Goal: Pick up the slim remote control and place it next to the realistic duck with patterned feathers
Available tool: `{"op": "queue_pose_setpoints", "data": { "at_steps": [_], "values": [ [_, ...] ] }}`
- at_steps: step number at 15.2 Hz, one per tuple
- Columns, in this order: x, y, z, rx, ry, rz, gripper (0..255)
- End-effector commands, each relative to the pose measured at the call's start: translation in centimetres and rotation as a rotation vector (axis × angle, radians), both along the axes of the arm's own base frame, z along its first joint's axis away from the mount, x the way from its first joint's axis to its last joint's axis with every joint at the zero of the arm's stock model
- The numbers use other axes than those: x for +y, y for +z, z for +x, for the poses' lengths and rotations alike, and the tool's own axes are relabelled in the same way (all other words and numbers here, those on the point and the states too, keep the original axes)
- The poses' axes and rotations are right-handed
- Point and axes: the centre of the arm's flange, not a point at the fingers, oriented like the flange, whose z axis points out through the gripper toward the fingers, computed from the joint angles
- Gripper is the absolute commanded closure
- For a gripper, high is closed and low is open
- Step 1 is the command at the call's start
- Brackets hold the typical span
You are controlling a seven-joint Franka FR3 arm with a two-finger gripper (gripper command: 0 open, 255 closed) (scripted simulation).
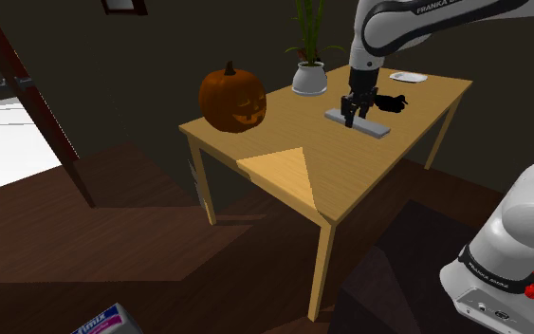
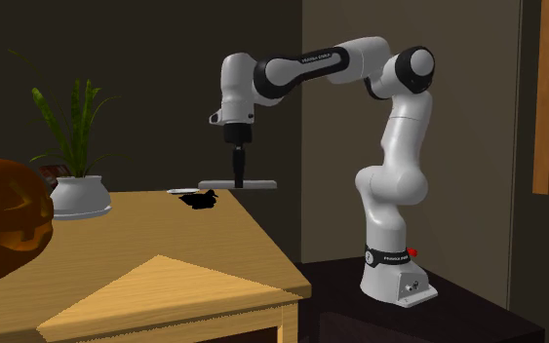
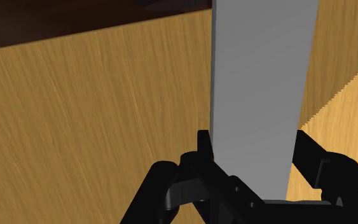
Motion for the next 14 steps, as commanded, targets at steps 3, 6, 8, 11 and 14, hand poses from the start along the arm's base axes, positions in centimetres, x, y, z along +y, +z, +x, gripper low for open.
{"op": "queue_pose_setpoints", "data": {
  "at_steps": [3, 6, 8, 11, 14],
  "values": [
    [-5.4, -0.3, 0.4, 0.0, 0.001, 0.0, 255],
    [-9.3, -0.2, 0.6, 0.0, 0.001, 0.0, 255],
    [-12.0, -0.2, 0.7, 0.0, 0.001, 0.0, 255],
    [-15.9, -0.2, 0.9, 0.0, 0.001, 0.0, 255],
    [-19.9, -0.2, 1.0, 0.0, 0.001, 0.0, 255]
  ]
}}
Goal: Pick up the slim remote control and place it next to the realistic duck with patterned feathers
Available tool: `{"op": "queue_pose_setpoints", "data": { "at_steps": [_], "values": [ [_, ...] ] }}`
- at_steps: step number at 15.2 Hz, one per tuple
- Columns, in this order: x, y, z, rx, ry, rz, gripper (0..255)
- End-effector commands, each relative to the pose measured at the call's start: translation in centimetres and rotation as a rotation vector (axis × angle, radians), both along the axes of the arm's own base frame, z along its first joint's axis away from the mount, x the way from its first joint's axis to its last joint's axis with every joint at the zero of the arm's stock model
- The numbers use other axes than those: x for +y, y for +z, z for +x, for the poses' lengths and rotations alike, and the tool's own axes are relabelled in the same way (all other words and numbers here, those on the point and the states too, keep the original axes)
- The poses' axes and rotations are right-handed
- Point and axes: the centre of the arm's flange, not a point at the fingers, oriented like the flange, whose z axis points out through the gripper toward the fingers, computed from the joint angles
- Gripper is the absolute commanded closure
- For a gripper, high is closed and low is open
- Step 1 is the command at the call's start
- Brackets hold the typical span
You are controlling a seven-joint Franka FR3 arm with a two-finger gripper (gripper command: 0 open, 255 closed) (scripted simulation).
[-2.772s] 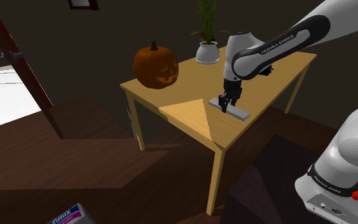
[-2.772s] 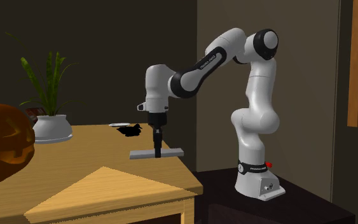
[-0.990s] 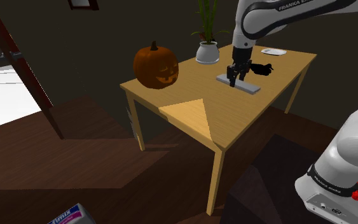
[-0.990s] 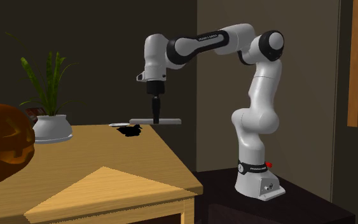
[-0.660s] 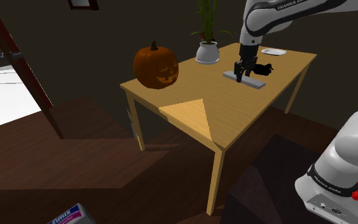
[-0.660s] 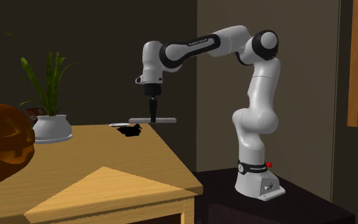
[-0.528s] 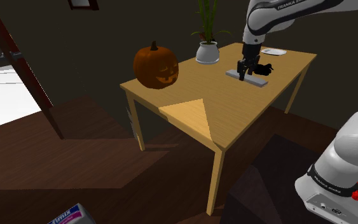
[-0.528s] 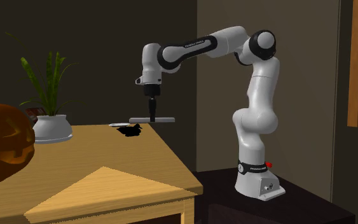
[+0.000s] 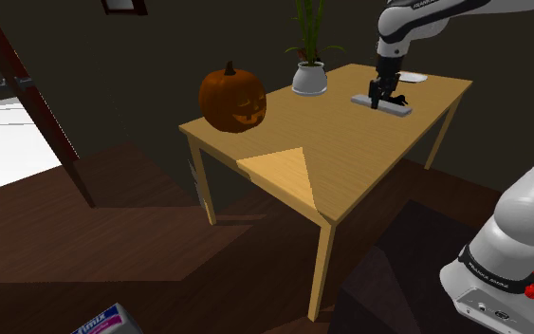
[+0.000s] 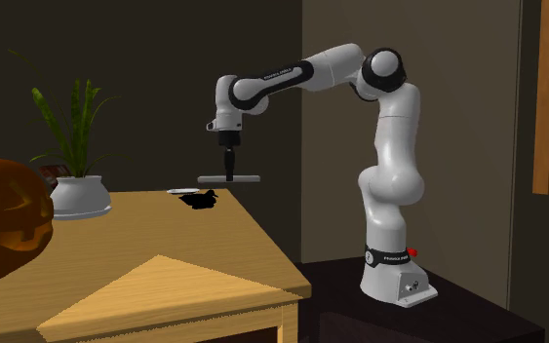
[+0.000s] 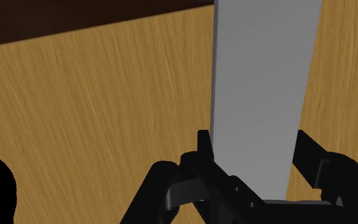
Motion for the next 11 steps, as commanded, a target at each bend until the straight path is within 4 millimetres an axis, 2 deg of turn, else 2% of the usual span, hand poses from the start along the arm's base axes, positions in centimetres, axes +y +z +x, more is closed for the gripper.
{"op": "queue_pose_setpoints", "data": {
  "at_steps": [1, 11],
  "values": [
    [-2.8, -0.5, 0.3, 0.0, 0.001, -0.001, 255],
    [-16.0, -0.5, 0.9, 0.0, 0.001, -0.001, 255]
  ]
}}
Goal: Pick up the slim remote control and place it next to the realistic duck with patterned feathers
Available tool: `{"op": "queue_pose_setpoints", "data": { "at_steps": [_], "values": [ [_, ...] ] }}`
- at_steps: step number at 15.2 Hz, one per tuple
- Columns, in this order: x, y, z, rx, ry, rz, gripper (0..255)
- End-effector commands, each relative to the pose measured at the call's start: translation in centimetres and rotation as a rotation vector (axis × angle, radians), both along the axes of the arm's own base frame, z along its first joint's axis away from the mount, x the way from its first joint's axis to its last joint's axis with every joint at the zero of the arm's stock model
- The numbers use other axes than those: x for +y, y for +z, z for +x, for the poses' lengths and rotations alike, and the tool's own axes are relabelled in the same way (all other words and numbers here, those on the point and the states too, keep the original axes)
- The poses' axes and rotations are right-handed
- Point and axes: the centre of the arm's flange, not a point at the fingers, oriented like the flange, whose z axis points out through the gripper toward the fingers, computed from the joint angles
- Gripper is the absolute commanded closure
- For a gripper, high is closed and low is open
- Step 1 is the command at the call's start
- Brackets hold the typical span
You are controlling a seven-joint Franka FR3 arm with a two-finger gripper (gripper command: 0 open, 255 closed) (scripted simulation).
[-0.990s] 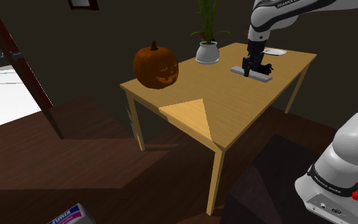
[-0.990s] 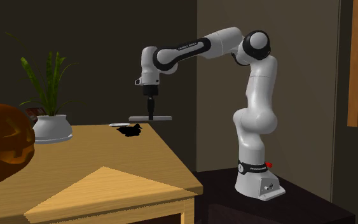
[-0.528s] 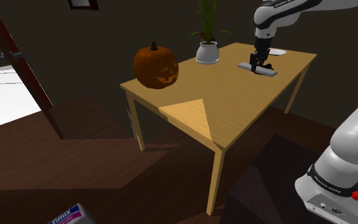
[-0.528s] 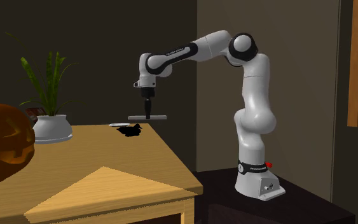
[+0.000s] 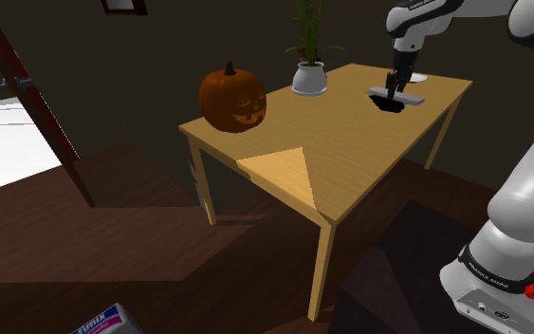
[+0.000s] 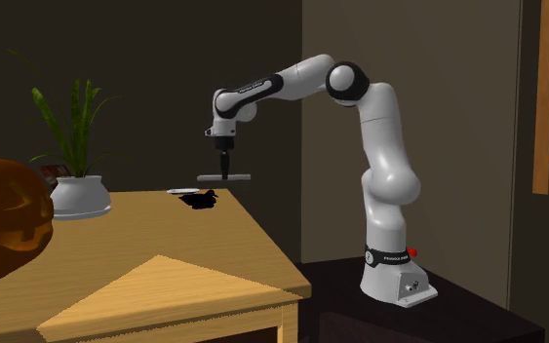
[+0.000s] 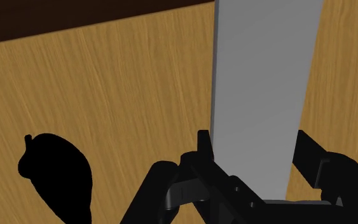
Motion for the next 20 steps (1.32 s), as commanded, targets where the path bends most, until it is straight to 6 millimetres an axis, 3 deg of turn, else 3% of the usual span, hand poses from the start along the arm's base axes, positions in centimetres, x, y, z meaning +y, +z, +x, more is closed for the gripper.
{"op": "queue_pose_setpoints", "data": {
  "at_steps": [1, 6, 20],
  "values": [
    [-2.7, 0.1, 0.3, 0.0, 0.002, -0.001, 255],
    [-8.9, 0.1, 0.6, 0.0, 0.002, -0.001, 255],
    [-8.9, -7.3, 0.6, 0.0, 0.002, -0.001, 255]
  ]
}}
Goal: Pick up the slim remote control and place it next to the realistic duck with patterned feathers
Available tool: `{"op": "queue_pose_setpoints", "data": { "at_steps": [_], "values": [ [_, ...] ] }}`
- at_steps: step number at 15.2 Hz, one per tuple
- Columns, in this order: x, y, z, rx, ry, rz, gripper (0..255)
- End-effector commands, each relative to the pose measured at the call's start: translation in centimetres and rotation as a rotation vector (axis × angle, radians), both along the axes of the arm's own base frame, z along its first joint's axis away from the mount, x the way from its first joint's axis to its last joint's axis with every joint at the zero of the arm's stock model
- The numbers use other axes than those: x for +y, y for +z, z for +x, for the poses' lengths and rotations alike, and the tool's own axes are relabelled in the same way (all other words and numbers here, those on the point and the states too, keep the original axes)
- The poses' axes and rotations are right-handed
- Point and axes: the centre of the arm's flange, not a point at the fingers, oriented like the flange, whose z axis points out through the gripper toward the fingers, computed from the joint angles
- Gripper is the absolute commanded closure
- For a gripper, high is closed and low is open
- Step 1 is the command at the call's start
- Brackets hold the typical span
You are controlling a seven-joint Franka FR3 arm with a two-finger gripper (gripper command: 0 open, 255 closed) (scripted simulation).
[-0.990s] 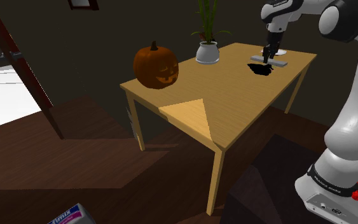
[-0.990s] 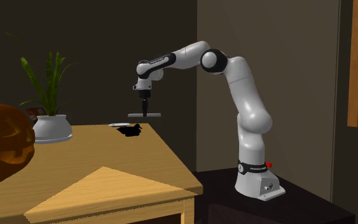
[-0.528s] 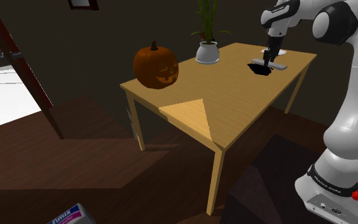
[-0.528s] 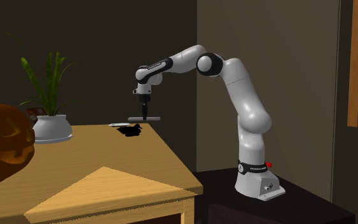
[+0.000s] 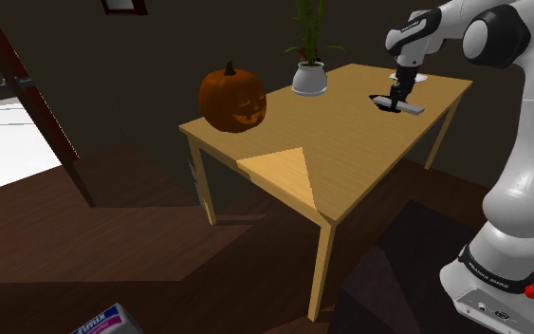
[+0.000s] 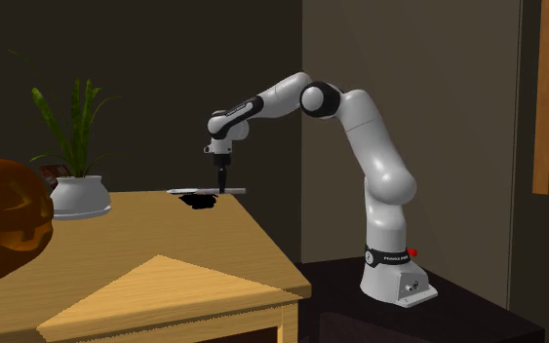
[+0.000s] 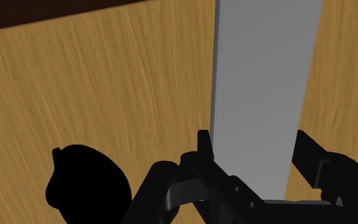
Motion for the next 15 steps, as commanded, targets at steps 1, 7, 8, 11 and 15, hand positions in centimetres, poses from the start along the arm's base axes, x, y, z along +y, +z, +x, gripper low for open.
{"op": "queue_pose_setpoints", "data": {
  "at_steps": [1, 7, 8, 11, 15],
  "values": [
    [0.0, -1.2, -0.1, -0.001, 0.0, -0.001, 255],
    [0.0, -4.3, -0.1, -0.001, 0.0, -0.001, 255],
    [0.0, -4.9, -0.1, -0.001, 0.0, -0.001, 255],
    [0.0, -6.5, -0.1, -0.001, 0.0, -0.001, 255],
    [0.0, -8.8, -0.1, -0.001, 0.0, -0.001, 255]
  ]
}}
